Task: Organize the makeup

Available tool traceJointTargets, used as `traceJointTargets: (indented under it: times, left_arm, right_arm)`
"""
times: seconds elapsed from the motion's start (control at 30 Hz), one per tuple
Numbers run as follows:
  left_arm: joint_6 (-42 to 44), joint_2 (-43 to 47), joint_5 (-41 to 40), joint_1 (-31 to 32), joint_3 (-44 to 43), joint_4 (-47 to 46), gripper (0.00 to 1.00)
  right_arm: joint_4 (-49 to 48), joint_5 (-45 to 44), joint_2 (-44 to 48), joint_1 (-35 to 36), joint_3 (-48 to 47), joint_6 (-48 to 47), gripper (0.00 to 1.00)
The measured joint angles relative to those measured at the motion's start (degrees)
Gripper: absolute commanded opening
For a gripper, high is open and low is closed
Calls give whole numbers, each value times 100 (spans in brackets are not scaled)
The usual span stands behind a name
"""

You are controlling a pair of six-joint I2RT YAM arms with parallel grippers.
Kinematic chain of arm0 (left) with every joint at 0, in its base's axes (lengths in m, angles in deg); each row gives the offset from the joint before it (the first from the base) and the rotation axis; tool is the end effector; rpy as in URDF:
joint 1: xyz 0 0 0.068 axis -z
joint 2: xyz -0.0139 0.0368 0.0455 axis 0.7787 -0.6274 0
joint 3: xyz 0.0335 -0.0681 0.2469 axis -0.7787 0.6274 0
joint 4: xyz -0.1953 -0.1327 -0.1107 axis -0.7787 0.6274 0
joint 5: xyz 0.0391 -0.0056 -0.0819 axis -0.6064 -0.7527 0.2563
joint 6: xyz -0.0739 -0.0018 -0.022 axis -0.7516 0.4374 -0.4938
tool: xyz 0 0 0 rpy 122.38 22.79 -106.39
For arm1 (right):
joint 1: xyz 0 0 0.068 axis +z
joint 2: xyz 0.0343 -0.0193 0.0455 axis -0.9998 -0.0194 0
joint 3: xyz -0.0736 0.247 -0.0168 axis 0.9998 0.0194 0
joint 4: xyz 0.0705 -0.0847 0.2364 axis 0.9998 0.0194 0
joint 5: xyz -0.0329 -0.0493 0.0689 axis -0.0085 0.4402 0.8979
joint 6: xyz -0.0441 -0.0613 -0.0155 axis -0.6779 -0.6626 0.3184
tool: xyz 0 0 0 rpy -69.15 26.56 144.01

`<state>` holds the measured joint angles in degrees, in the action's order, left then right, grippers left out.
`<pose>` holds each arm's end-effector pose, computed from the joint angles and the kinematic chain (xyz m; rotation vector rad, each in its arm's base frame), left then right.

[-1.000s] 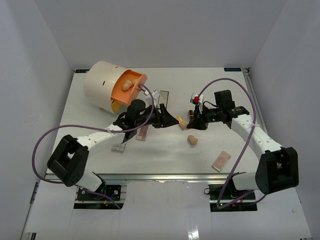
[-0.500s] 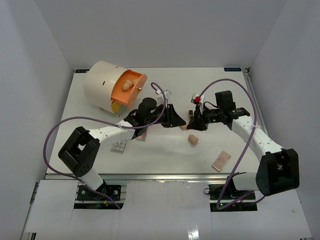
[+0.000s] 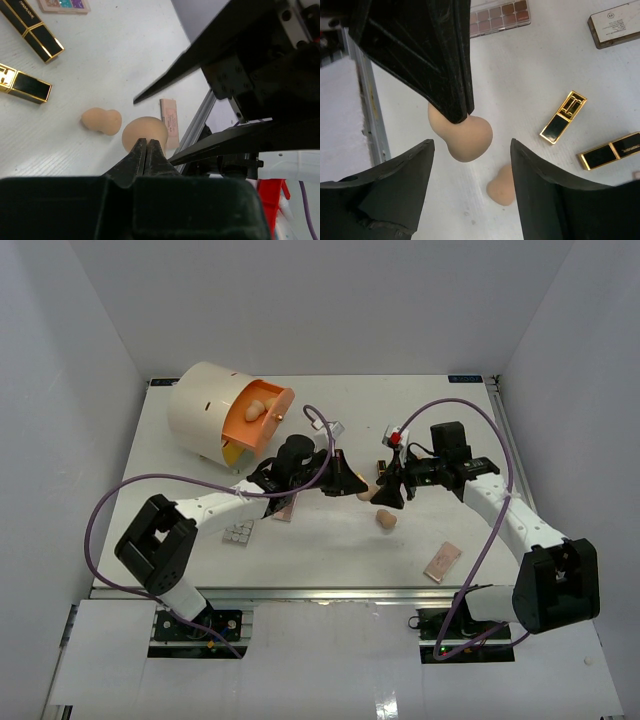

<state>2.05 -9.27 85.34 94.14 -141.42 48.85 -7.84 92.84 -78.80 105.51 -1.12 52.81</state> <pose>0.2622 -0.2839 0.2203 0.3673 2.1554 -1.3580 0.2627 0.1303 0.2394 -1.1859 1.8087 0.8783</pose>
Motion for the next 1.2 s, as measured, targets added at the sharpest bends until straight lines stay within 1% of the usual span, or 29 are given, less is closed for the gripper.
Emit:
traceJointTargets:
  times: [0.07, 0.1, 0.2, 0.4, 0.53, 0.63, 0.7, 0.8, 0.93, 1.2]
  left_arm:
    - [119, 102, -109, 8, -18, 235, 0]
    - [183, 161, -161, 15, -36, 359, 0]
    - [507, 381, -489, 27, -242, 899, 0]
    - [1424, 1112, -1631, -12, -1035, 2107, 0]
    - [1947, 1590, -2378, -275, -1521, 2718, 0]
    - [2299, 1794, -2859, -704, -1932, 3088, 0]
    - [2499, 1807, -3118, -1028, -2189, 3262, 0]
    - [2729, 1799, -3482, -1422, -2353, 3437, 0]
    - [2992, 1636, -3748, -1641, -2471, 3654, 1]
    - [3306, 1067, -3875, -1875, -2599, 3860, 13]
  right_arm:
    - [-25, -24, 70, 0, 5, 0, 88]
    - [-31, -36, 117, 0, 9, 8, 89]
    - [-74, -62, 301, 0, 56, -24, 89]
    - [-104, -32, 658, -20, 166, -197, 90]
    - [-105, 9, 779, -68, 224, -347, 90]
    - [-100, 10, 788, -101, 239, -415, 90]
    - [-100, 10, 788, -119, 239, -432, 90]
    - [-96, 12, 788, -125, 249, -441, 90]
    - [-96, 16, 785, -136, 261, -445, 91]
    - [-94, 34, 769, -167, 261, -446, 91]
